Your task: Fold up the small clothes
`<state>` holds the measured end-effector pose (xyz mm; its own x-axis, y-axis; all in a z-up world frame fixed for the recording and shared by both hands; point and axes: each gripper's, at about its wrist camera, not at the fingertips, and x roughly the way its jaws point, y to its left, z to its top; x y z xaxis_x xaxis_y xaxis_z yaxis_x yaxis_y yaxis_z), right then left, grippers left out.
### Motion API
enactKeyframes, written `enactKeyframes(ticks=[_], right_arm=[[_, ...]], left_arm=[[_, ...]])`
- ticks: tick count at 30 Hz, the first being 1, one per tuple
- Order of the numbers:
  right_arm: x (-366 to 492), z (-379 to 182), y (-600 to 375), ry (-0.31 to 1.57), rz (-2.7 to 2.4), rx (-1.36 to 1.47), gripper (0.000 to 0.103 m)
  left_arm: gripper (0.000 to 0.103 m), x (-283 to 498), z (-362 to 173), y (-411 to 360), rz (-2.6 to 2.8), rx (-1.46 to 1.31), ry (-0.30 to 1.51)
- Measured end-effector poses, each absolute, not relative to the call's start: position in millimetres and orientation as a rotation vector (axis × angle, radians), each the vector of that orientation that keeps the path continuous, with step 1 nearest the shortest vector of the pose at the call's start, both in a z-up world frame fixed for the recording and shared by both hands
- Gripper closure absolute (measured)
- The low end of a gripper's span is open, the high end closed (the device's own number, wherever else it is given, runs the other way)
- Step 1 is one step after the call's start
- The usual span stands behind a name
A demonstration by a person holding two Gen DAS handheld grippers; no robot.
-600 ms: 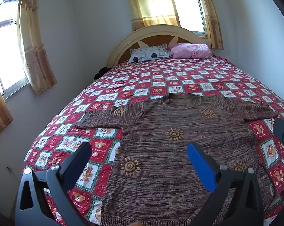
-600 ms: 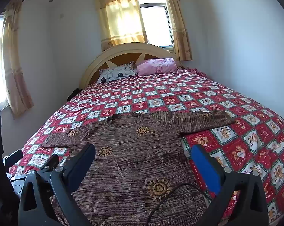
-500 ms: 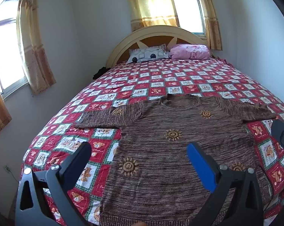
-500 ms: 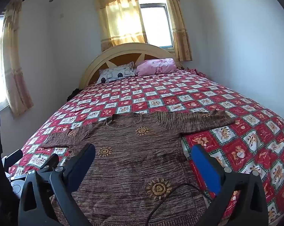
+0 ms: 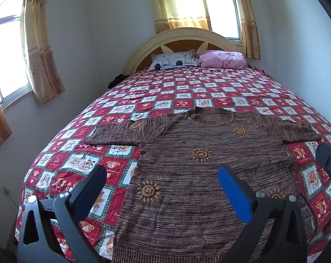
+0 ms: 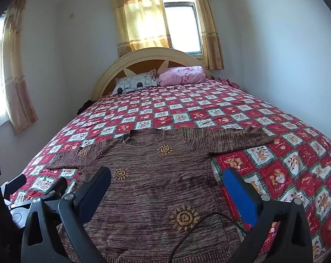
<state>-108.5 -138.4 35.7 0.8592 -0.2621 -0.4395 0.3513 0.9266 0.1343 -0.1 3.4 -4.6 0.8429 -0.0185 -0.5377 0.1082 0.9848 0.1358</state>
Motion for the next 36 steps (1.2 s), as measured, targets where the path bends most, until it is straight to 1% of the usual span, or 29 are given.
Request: enactKeyframes(ticks=[36], right_arm=[[-107.4,30.7,-138.3,0.444,-0.317,0.211,0.001]], left_arm=[[0.000,1.8,-9.0,0.0,-0.082,0.158,0.602]])
